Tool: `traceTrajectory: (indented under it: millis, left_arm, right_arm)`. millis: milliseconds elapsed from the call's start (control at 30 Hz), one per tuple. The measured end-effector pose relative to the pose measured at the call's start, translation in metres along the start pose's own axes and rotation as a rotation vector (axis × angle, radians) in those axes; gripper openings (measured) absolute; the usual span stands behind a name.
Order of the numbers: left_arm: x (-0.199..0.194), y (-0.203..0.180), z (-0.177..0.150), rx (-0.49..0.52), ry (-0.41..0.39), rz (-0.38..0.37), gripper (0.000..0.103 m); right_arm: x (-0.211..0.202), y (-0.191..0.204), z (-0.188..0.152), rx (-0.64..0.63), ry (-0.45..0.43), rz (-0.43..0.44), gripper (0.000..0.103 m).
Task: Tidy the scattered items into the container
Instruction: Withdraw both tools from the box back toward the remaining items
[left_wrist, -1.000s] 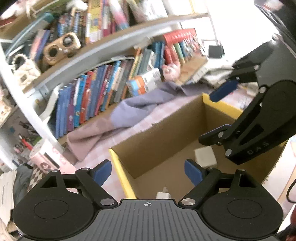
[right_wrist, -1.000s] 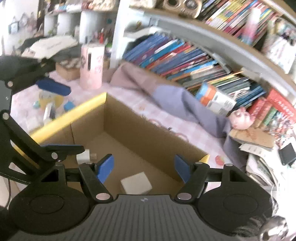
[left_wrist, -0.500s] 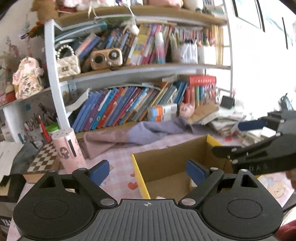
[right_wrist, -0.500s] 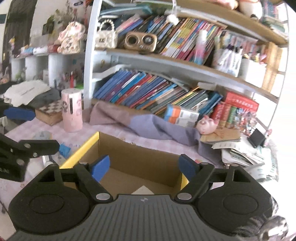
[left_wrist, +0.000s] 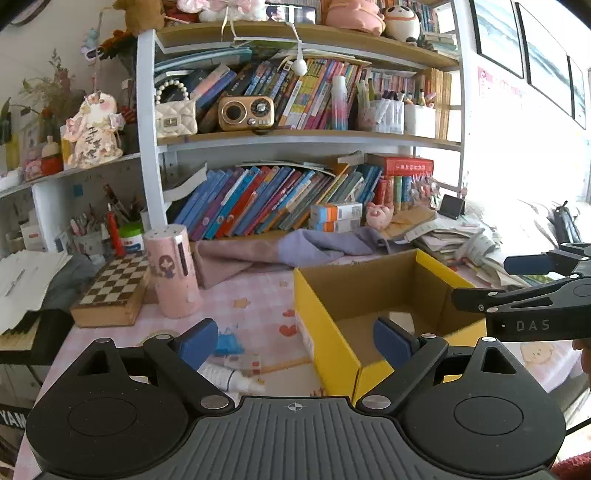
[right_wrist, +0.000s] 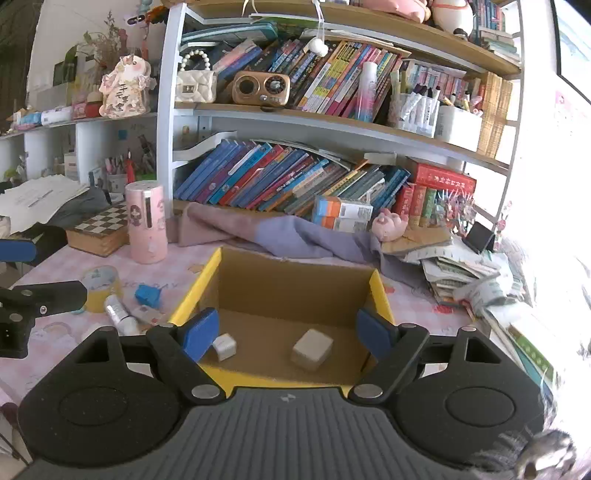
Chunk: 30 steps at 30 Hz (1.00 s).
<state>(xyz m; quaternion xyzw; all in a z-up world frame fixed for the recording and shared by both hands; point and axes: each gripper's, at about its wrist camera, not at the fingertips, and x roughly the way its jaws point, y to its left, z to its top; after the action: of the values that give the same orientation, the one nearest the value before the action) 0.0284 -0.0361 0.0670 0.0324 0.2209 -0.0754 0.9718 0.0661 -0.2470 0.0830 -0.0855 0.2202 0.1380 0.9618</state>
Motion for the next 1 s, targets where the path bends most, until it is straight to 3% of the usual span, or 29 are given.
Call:
traceTrajectory:
  millis: [533, 1000]
  left_arm:
    - [-0.053, 0.032, -0.045, 0.052, 0.061, -0.006, 0.093]
    - [-0.06, 0.044, -0.073, 0.031, 0.114, 0.015, 0.093]
  right_arm:
    - [-0.047, 0.056, -0.053, 0.126, 0.032, -0.089, 0.081]
    - [-0.05, 0.093, -0.072, 0.091, 0.105, -0.029, 0.081]
